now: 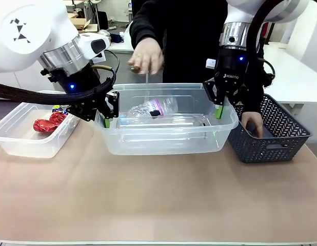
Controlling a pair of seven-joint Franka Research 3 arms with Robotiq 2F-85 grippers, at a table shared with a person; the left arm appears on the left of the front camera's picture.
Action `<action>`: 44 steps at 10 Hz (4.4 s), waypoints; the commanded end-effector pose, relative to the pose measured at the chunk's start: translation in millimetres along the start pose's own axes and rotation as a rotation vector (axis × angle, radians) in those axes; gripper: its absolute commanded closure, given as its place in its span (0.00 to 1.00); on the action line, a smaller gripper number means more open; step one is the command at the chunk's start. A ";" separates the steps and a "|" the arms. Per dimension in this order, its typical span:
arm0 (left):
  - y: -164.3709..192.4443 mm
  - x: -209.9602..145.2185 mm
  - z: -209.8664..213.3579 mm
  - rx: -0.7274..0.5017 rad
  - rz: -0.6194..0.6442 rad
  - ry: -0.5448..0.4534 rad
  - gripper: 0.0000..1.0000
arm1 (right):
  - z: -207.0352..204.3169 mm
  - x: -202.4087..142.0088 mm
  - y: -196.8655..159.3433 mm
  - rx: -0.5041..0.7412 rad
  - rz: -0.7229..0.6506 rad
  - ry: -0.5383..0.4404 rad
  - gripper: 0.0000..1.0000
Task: Sort the waste into each basket.
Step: Offer the picked Organizing box to the human, then release the Organizing box you were holding.
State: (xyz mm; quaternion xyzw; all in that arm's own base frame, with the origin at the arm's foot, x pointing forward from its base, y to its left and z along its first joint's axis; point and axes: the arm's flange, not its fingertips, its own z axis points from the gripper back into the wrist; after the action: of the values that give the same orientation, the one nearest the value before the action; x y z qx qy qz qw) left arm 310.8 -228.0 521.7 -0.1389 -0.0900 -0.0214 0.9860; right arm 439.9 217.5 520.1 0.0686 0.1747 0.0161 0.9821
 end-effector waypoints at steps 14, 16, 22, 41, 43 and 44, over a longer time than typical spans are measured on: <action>-0.9 2.0 3.1 0.006 -0.003 0.003 0.94 | 1.3 -2.8 -0.3 0.005 -0.001 -0.019 0.97; -0.9 2.0 3.1 0.006 -0.003 0.003 0.94 | 1.3 -2.8 -0.3 0.005 -0.001 -0.019 0.97; -0.9 2.0 3.1 0.006 -0.003 0.003 0.94 | 1.3 -2.8 -0.3 0.005 -0.001 -0.019 0.97; 11.8 182.3 -39.7 0.027 -0.002 -0.089 0.94 | 60.8 155.7 -13.1 0.018 0.009 0.056 0.97; 11.8 182.3 -39.7 0.027 -0.002 -0.089 0.94 | 60.8 155.7 -13.1 0.018 0.009 0.056 0.97; 11.8 182.3 -39.7 0.027 -0.002 -0.089 0.94 | 60.8 155.7 -13.1 0.018 0.009 0.056 0.97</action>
State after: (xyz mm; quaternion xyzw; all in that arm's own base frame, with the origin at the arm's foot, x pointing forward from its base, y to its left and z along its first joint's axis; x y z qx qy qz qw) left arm 497.5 -234.4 515.8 -0.1309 -0.1342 -0.0158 0.9821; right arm 614.9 204.7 517.3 0.0762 0.2024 0.0169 0.9762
